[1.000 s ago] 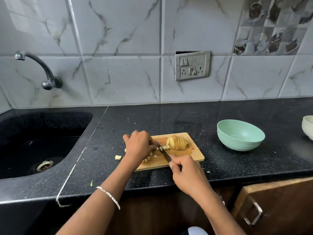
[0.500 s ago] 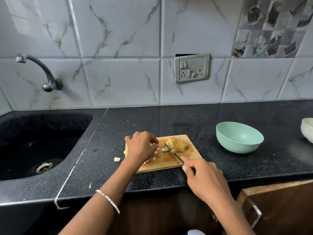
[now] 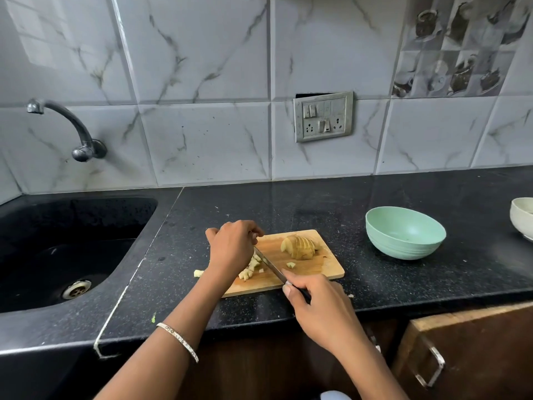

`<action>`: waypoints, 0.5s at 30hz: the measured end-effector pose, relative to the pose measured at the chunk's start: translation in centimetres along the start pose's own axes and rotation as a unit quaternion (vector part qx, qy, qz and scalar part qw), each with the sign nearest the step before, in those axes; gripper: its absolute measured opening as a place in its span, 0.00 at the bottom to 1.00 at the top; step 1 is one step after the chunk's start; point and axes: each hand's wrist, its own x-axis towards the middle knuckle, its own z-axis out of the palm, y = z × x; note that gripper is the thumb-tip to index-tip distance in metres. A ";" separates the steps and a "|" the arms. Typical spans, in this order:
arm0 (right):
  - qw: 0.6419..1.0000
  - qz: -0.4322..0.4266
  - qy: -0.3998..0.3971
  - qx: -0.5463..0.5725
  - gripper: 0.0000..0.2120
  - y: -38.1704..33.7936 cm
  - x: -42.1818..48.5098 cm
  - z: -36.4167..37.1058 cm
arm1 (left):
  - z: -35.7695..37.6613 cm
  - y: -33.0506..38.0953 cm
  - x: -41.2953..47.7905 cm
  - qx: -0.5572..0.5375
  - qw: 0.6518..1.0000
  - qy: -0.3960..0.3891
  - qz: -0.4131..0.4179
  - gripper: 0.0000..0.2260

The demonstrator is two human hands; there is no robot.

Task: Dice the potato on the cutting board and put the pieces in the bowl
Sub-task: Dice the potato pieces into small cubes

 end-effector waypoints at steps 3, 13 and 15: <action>1.000 0.001 0.009 0.002 0.17 0.2 0.5 -0.3 | -0.8 -0.3 -0.1 0.029 0.993 -0.076 0.088 0.19; 0.999 -0.009 -0.015 0.052 0.14 2.2 0.6 -2.1 | -1.8 -1.1 0.3 0.137 0.979 -0.071 0.130 0.12; 0.996 0.005 -0.022 0.091 0.13 3.2 0.3 -3.3 | -1.5 -1.7 0.4 0.149 0.981 -0.052 0.111 0.15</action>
